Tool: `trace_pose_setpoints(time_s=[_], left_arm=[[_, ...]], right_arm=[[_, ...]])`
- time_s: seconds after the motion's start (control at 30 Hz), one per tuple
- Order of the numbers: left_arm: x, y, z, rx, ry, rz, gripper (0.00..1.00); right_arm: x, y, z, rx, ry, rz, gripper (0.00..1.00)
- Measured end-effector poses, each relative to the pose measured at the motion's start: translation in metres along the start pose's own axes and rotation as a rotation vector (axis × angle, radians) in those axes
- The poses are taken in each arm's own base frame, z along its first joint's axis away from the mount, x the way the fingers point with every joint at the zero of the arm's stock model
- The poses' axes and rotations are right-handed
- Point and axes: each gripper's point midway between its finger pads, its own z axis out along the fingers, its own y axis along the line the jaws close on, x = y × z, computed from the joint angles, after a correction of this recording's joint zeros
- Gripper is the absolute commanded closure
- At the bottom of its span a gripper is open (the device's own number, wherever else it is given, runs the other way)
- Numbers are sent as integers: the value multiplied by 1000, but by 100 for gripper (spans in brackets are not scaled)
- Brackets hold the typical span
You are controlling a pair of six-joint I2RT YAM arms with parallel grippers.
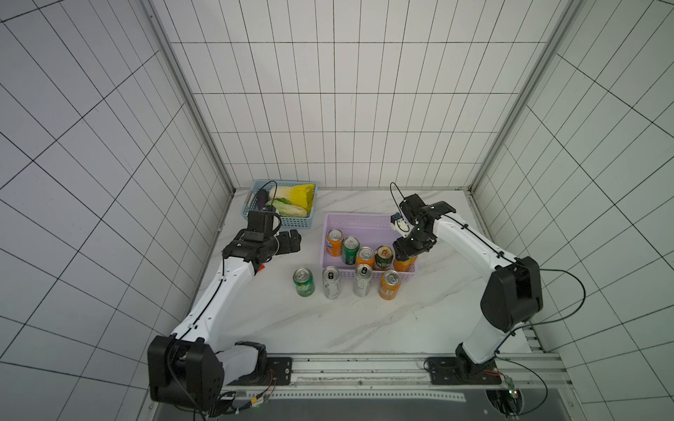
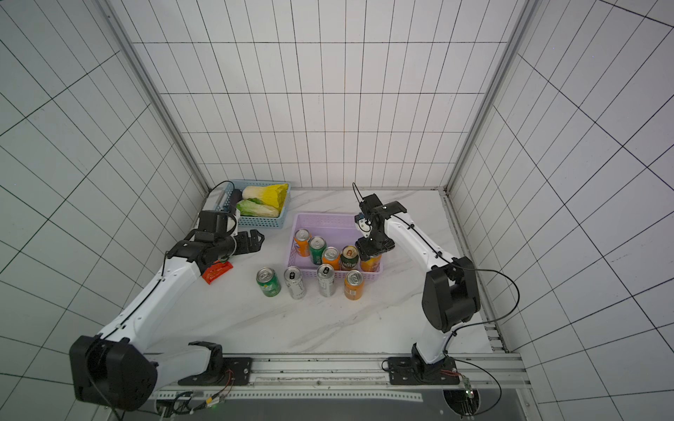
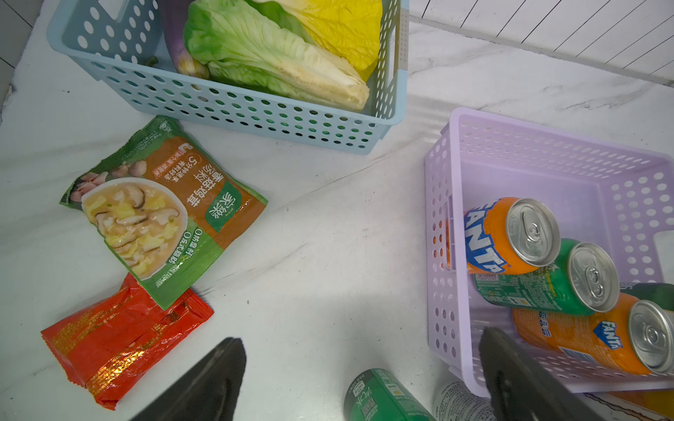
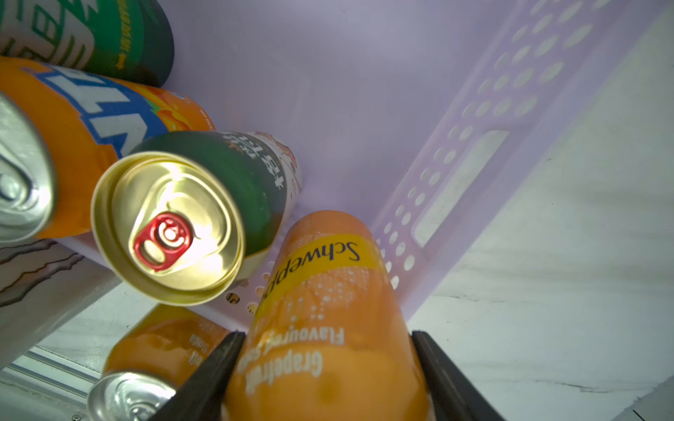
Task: Take out the drinks from the basket
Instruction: Pick up the drink from the basket, then place the drink at the center of the board.
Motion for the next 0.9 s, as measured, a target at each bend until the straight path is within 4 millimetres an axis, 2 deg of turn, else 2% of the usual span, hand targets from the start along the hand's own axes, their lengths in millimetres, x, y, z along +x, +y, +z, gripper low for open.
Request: trace_pose_setpoints(time_s=[0.2,0.33,0.63,0.8,0.9], left_arm=[[0,0,0,0,0,0,2],[0,0,0,0,0,0,2],[0,0,0,0,0,0,2],[0,0,0,1,-1,0,2],[0,-1,0,3,1,0,2]], right_arm=[[0,-1,-35,18,-54,34,32],[8,-5,-53,45,-61,56,32],[29,-8,-70,71,-29,111,32],[35,-7,-83,72,-68,147,33],[46,-6,-88,72,-85,171,33]])
